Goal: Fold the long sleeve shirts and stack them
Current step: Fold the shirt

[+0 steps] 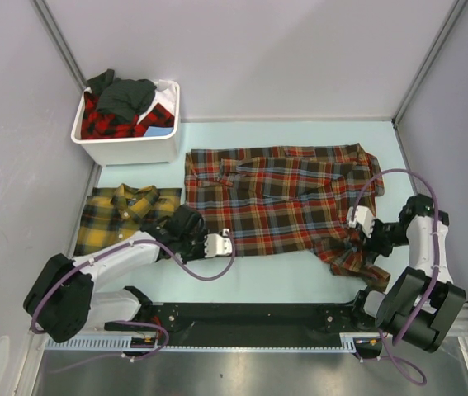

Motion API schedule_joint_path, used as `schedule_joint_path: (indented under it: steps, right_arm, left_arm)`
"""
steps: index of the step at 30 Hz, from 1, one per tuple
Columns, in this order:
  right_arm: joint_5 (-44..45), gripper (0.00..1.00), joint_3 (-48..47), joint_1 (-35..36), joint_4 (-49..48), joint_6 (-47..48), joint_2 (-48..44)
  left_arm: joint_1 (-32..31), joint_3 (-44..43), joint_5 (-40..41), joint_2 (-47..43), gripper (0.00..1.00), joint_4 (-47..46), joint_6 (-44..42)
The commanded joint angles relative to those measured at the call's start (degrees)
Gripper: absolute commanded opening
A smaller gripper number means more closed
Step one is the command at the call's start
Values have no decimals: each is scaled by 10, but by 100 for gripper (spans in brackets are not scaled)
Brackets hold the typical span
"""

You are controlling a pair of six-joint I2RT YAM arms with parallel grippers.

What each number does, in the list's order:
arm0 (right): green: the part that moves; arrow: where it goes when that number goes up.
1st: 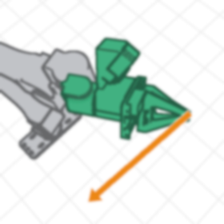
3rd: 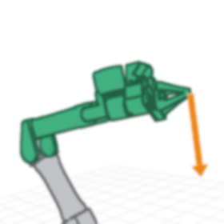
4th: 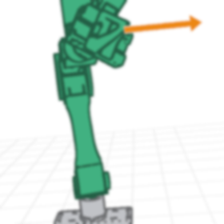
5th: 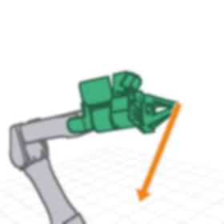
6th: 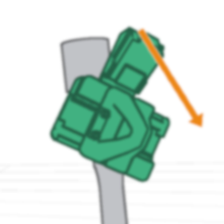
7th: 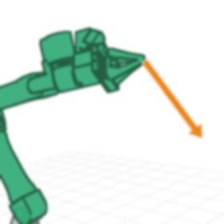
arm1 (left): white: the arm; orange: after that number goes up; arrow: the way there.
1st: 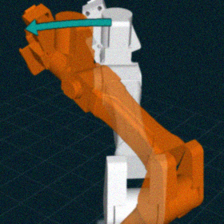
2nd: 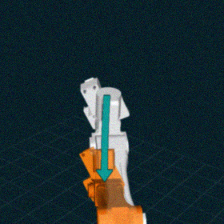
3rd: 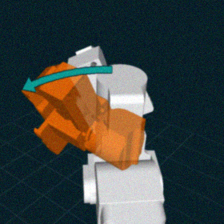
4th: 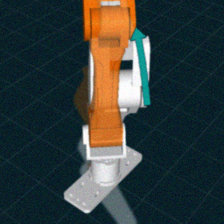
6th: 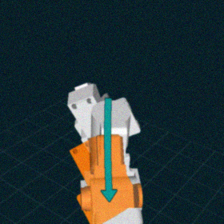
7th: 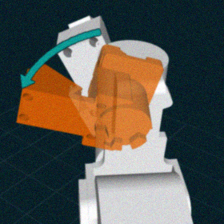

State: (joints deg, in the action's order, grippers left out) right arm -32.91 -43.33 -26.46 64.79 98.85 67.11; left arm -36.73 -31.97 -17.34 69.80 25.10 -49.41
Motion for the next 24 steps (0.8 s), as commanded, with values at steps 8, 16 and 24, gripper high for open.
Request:
schedule_joint_path:
  steps: [8,16,24]
  right_arm:
    - [-61,0,-190,27,21,-95,41]
    - [-31,0,-323,136,-69,-180,158]
    - [-3,0,-529,192,-74,-185,334]
  left_arm:
    - [89,-143,-48,11,0,44,48]
    - [131,-267,-25,121,0,24,49]
    - [170,-409,-11,248,0,21,51]
